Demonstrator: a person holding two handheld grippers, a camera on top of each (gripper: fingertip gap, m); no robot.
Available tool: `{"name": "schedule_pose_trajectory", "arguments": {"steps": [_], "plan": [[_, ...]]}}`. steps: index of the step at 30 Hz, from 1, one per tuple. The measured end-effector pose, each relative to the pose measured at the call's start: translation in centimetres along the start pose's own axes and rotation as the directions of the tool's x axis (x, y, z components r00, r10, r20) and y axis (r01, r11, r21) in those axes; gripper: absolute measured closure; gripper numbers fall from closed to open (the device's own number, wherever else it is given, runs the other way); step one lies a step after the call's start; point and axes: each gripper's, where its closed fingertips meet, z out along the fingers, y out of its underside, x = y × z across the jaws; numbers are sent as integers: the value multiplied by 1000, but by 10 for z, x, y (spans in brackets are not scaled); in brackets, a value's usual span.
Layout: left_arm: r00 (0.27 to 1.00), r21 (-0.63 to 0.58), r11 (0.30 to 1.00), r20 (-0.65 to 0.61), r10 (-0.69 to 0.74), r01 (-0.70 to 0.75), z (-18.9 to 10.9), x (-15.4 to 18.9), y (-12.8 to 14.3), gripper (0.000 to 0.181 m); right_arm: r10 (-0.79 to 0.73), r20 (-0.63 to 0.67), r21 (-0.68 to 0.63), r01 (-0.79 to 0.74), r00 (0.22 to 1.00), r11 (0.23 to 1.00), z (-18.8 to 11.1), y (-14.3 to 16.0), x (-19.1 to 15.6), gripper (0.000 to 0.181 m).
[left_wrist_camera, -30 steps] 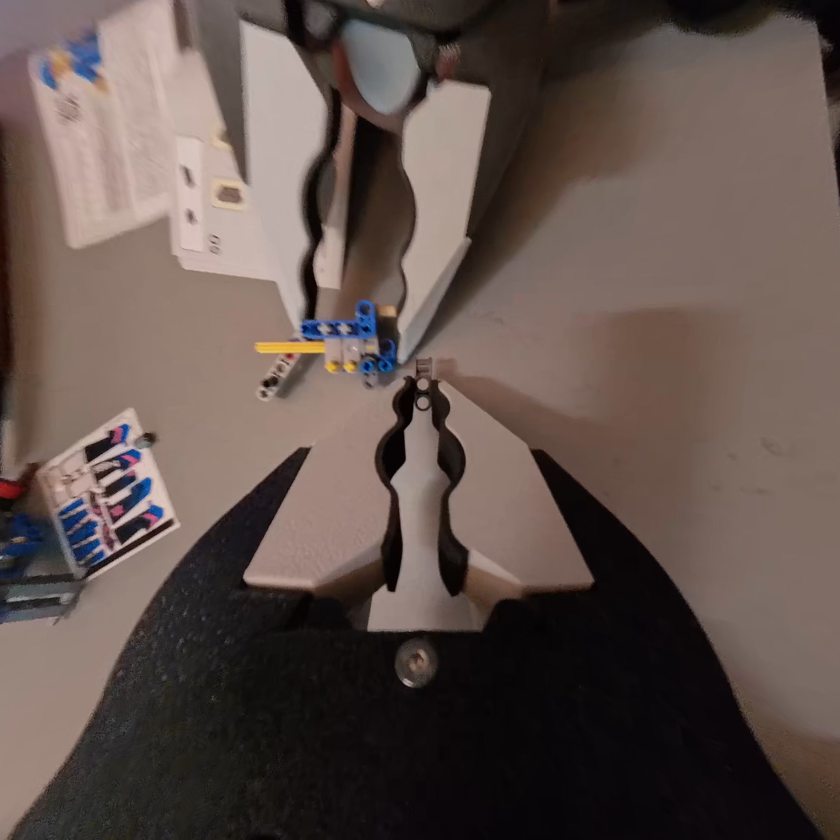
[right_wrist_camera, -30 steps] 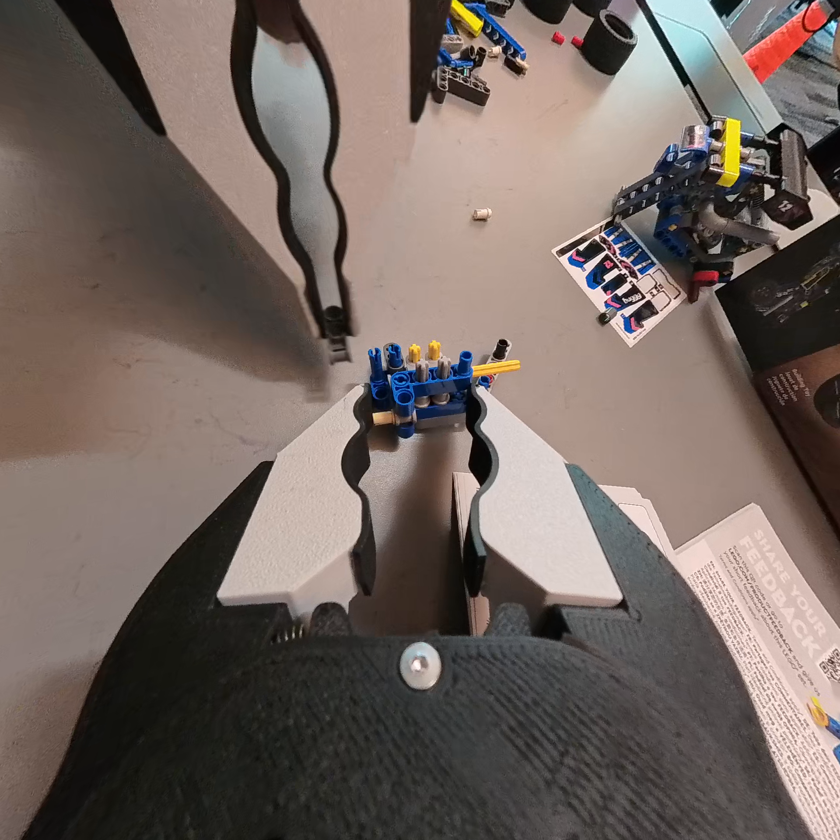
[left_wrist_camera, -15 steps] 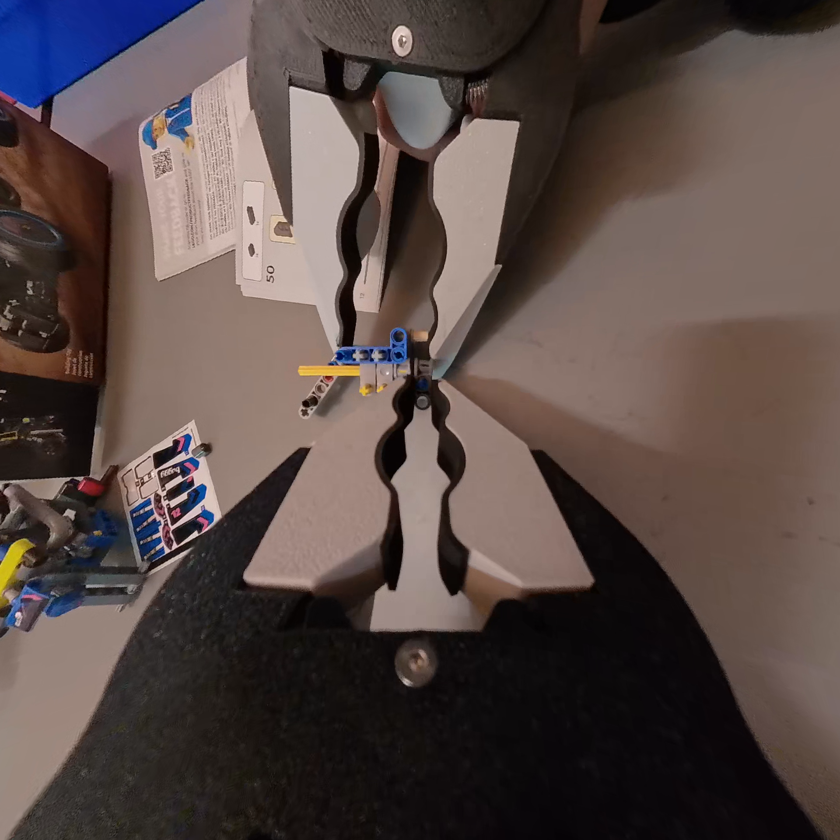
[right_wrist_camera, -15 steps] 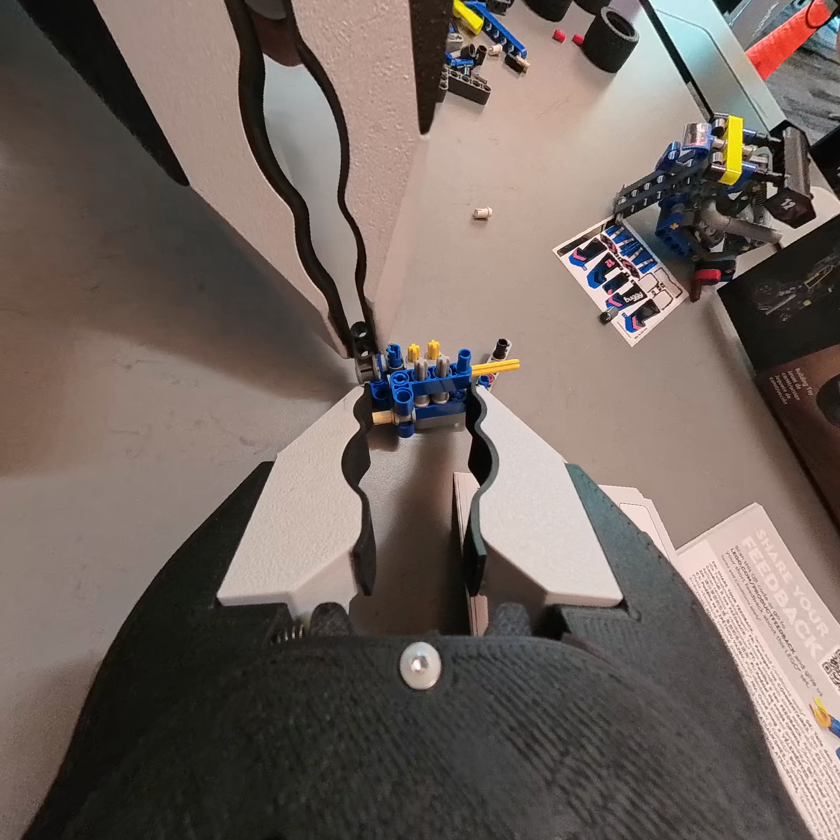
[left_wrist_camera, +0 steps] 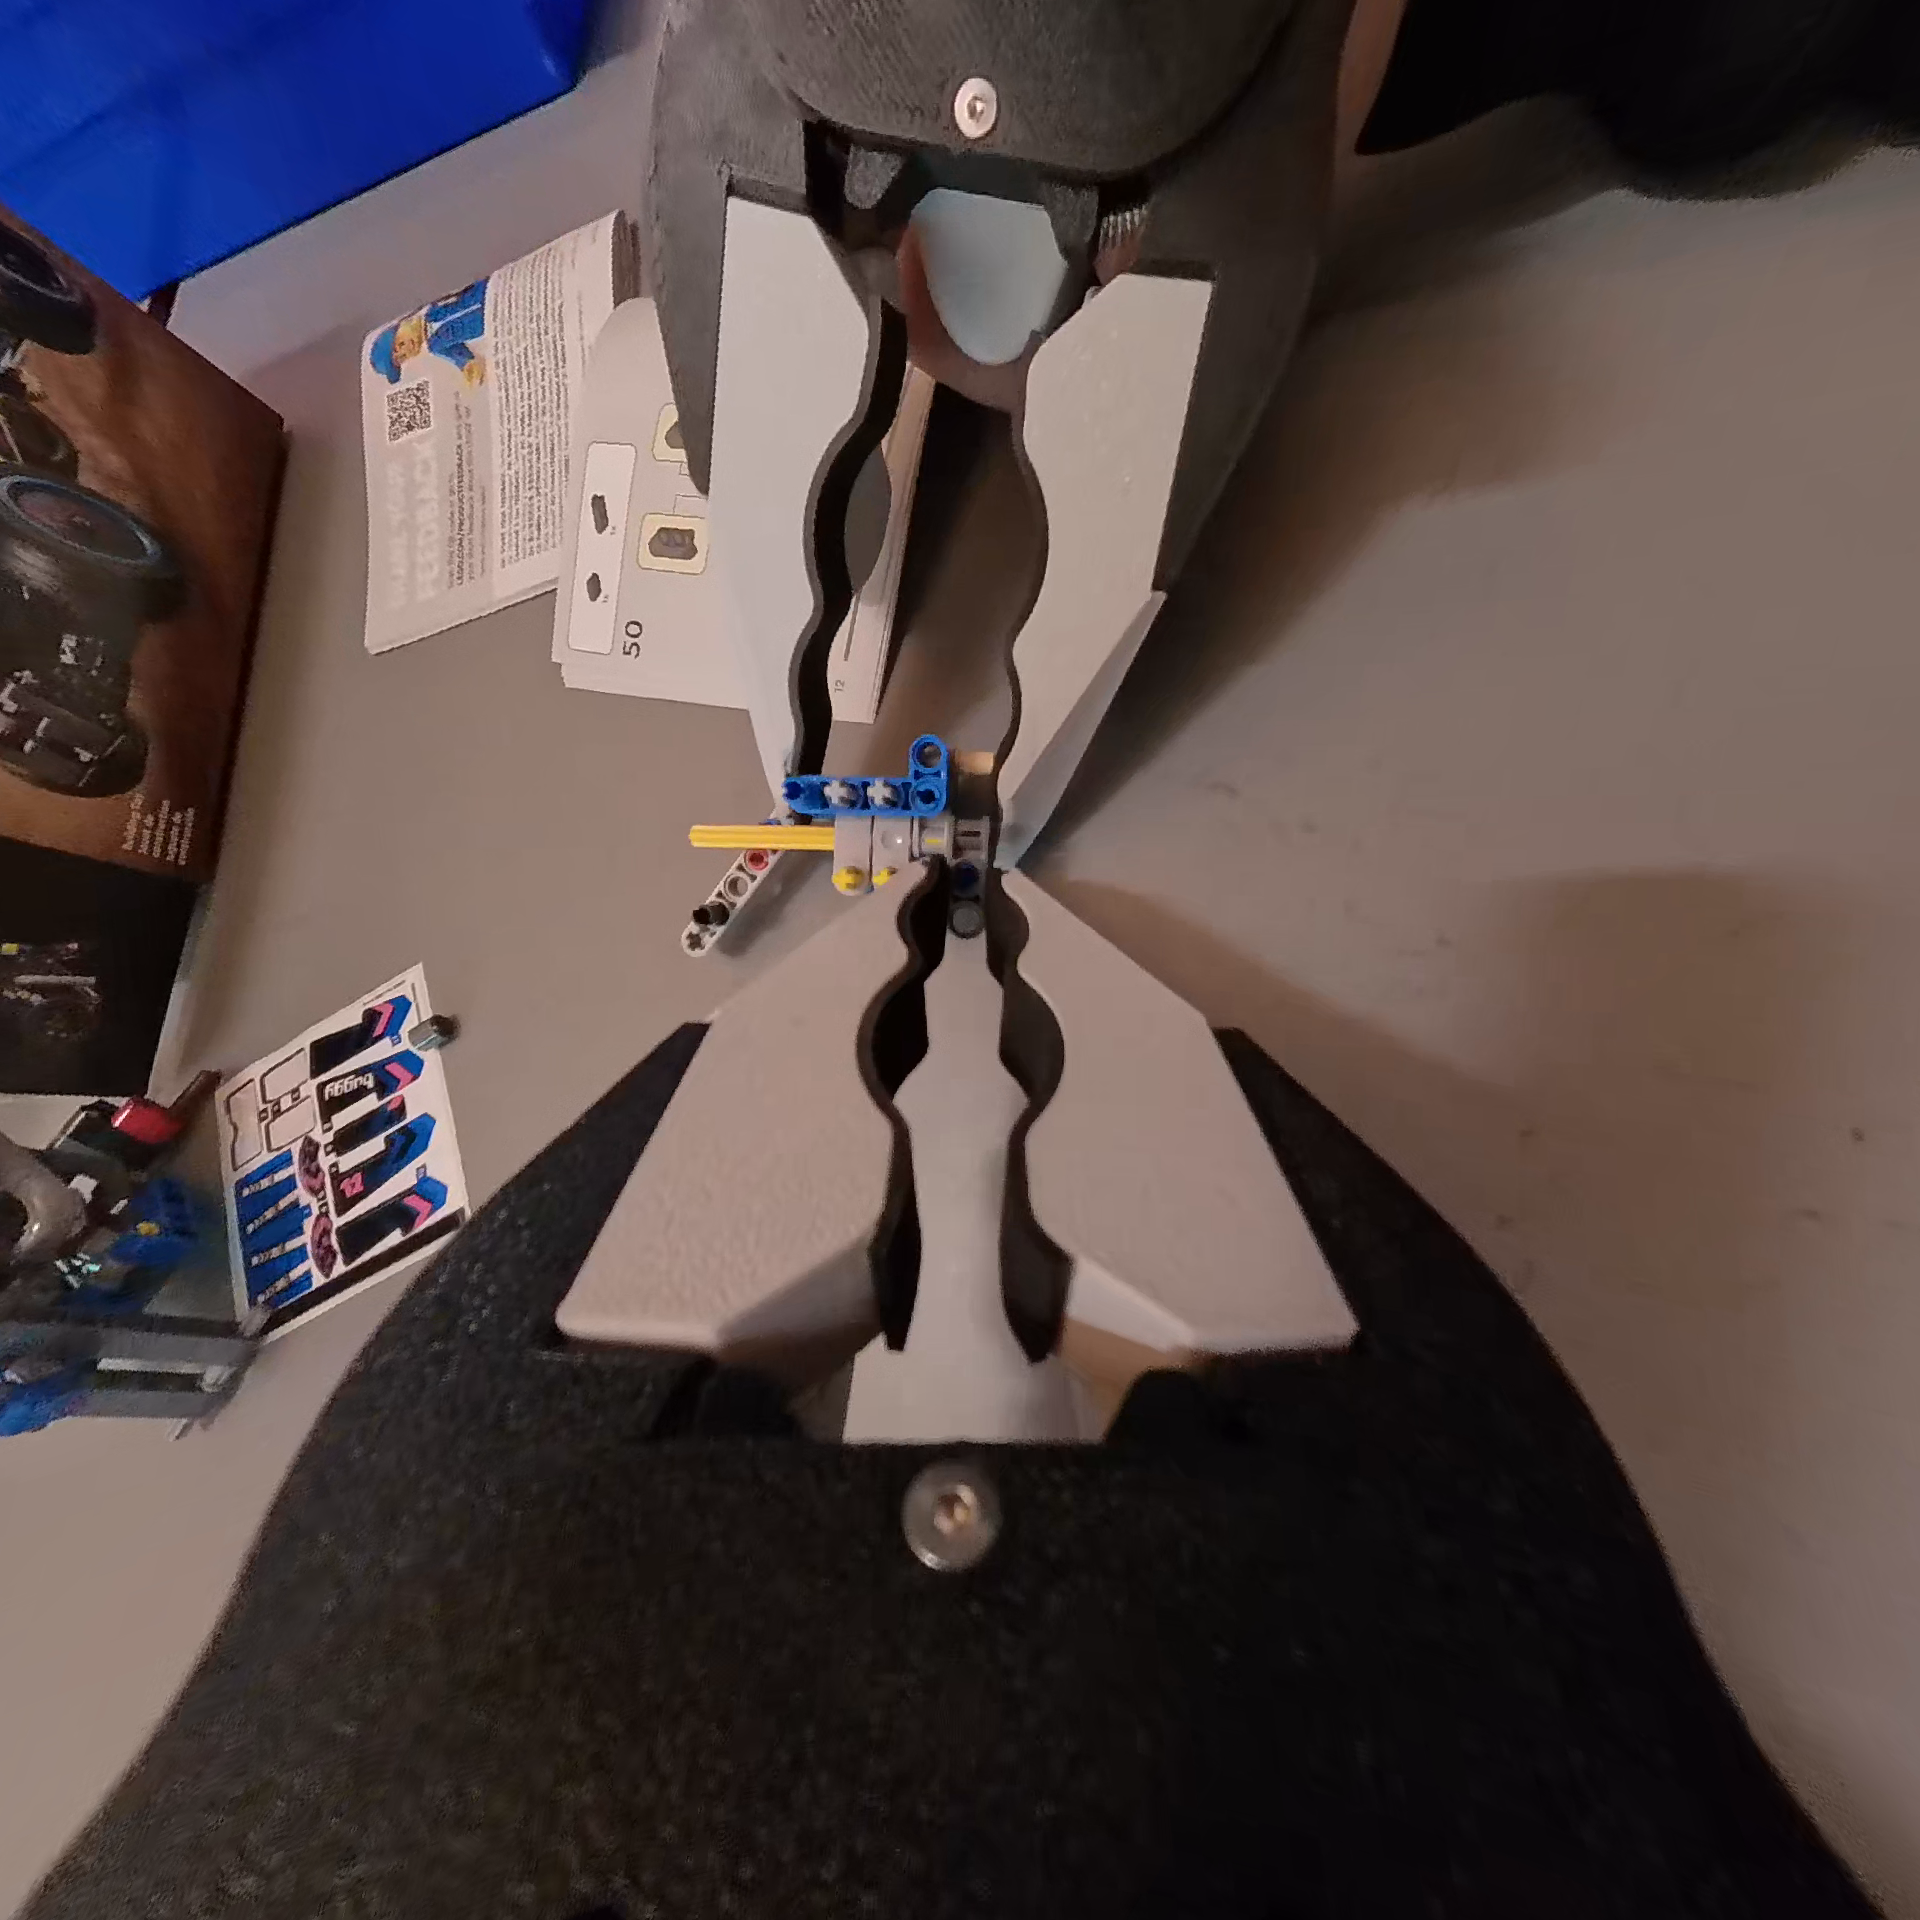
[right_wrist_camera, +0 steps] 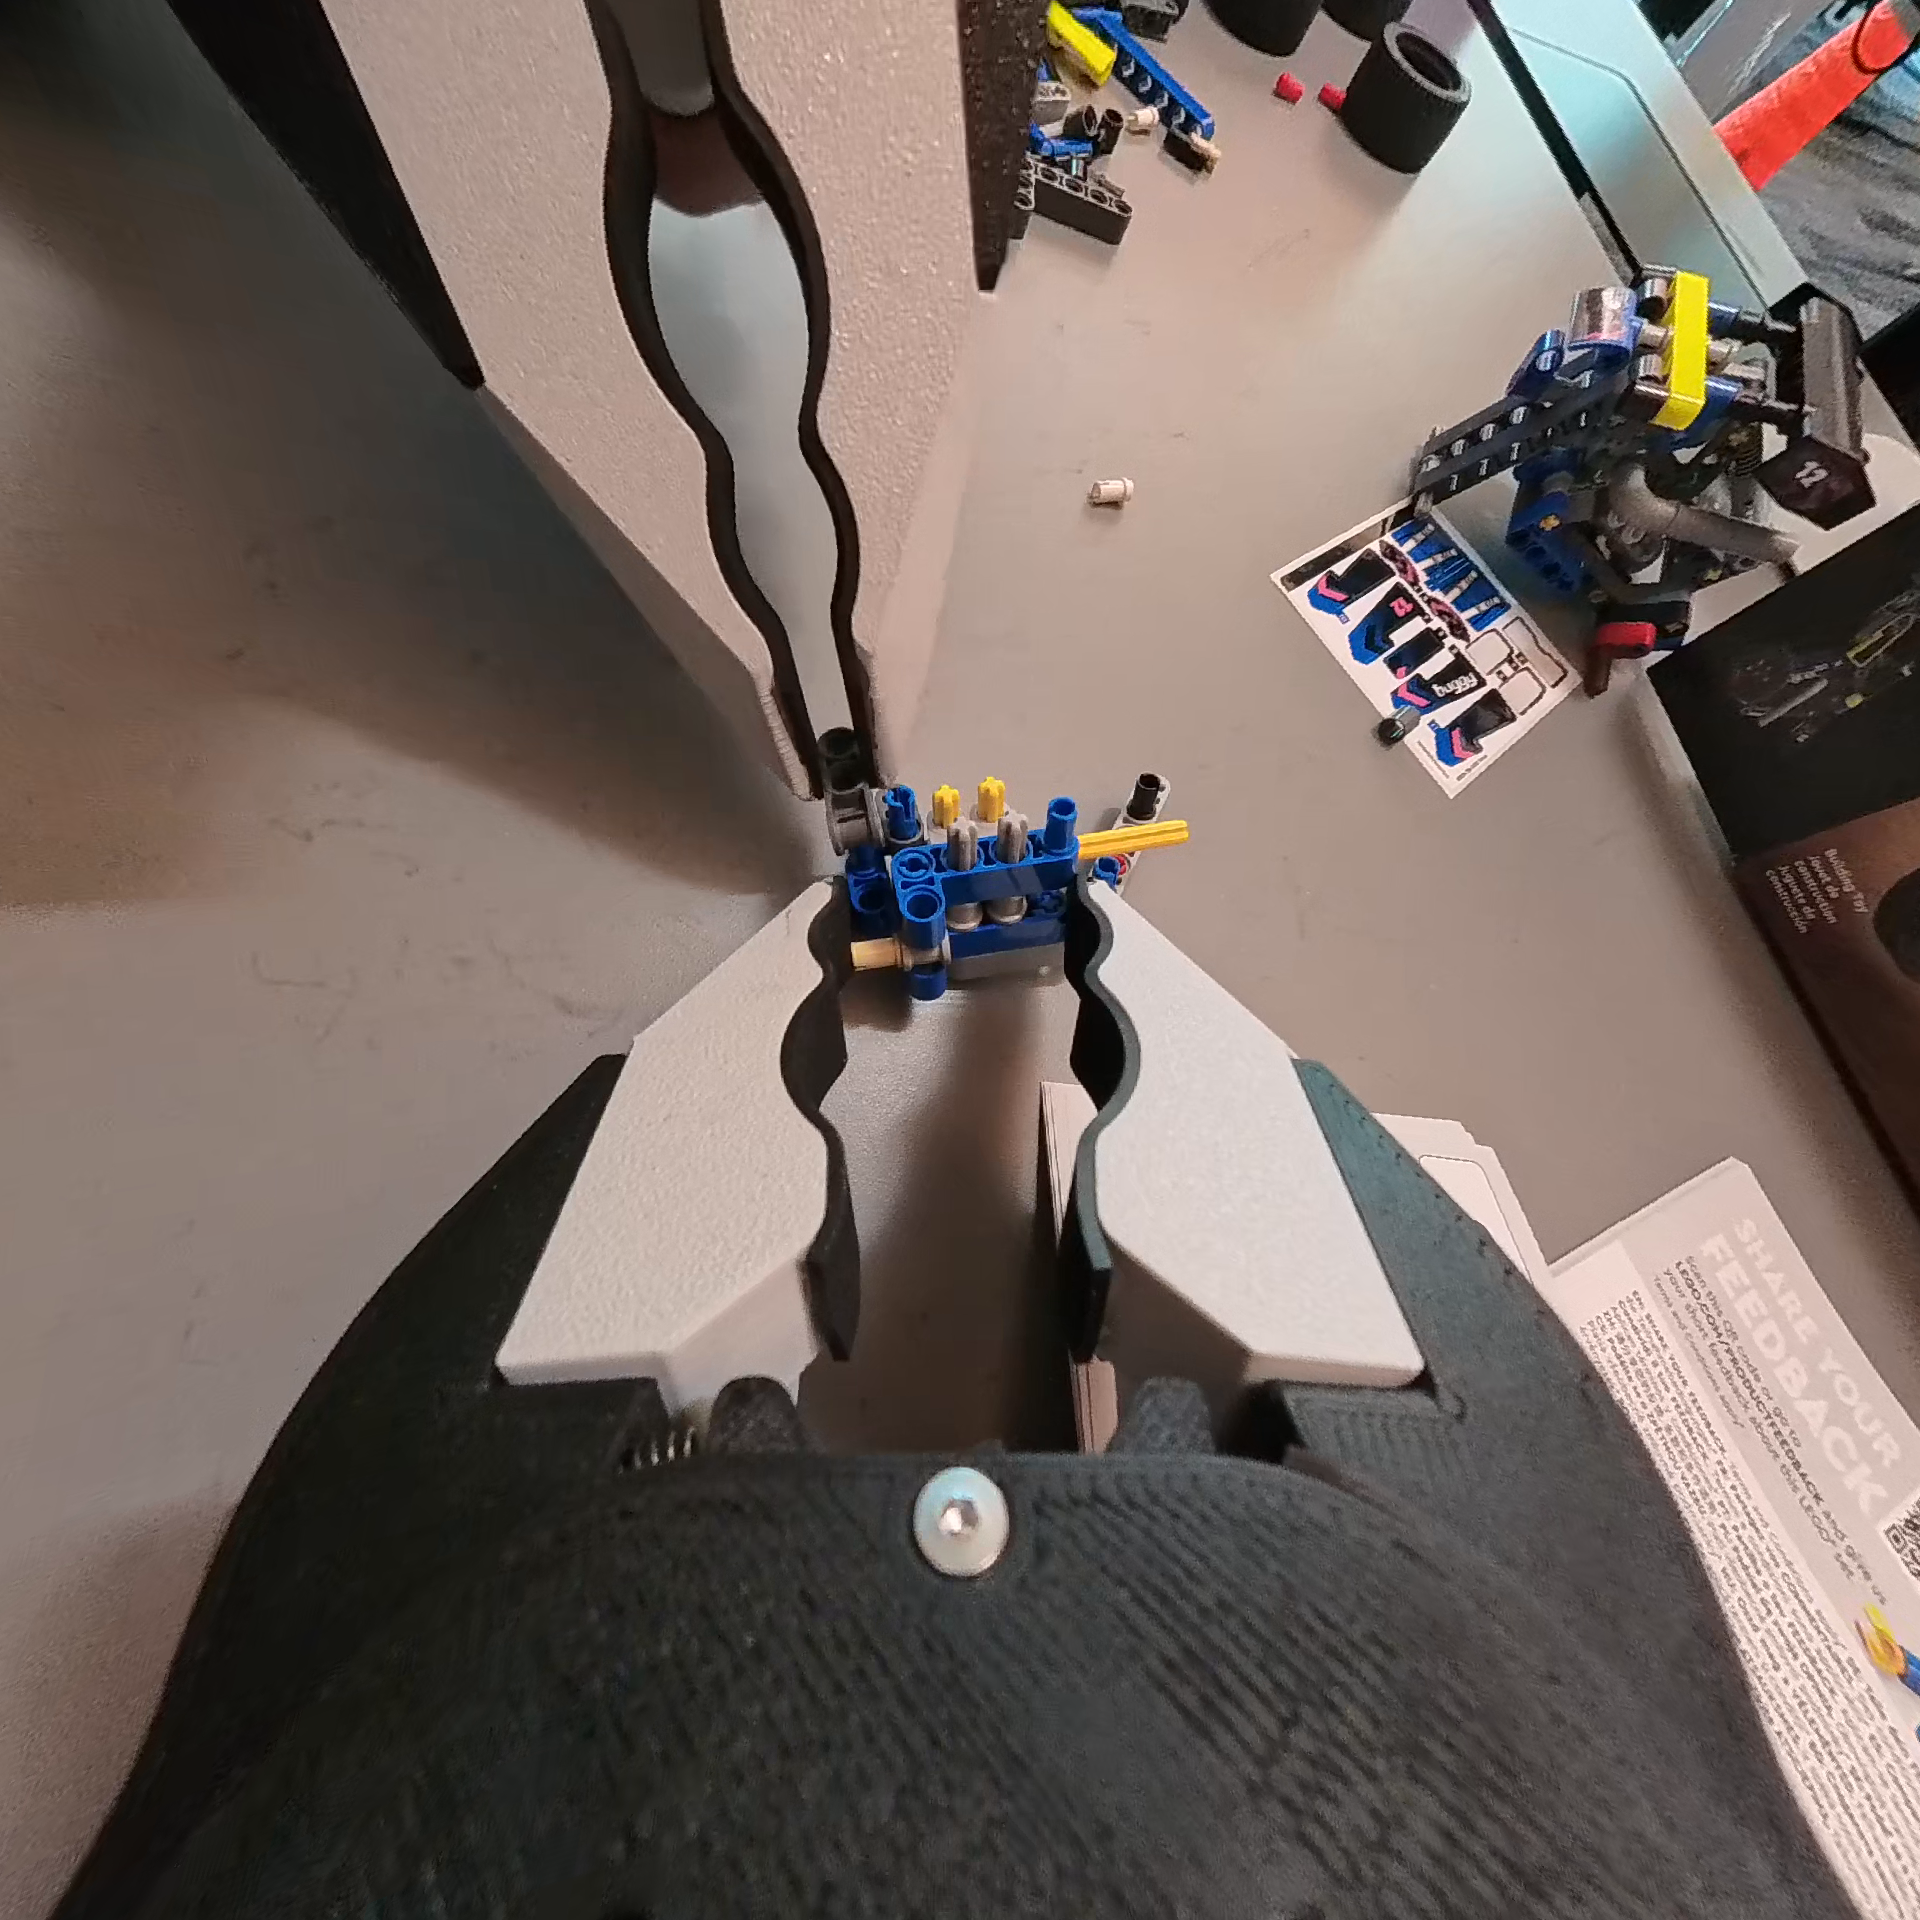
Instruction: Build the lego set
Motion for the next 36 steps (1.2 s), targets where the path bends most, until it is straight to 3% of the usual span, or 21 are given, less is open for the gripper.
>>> {"name": "schedule_pose_trajectory", "arguments": {"steps": [8, 16, 24, 31, 36], "plan": [[999, 68, 998, 39, 8, -10, 0, 0, 1, 177, 3, -1, -1, -3, 1000, 1000, 0, 0, 0, 141], [1000, 173, 985, -12, -1, 3, 0, -1, 2, 177, 5, -4, -2, -5, 1000, 1000, 0, 0, 1, 141], [993, 130, 985, 61, 104, -111, 2, -1, 4, 177, 6, -8, -4, -6, 1000, 1000, 0, 1, 2, 141], [924, -78, 944, 191, 331, -322, 2, -3, 2, 176, 10, -10, -6, -10, 1000, 1000, 0, 1, 2, 141], [927, -60, 959, 249, 282, -275, 2, -3, 3, 177, 7, -10, -5, -7, 1000, 1000, 0, 1, 2, 141]]}}
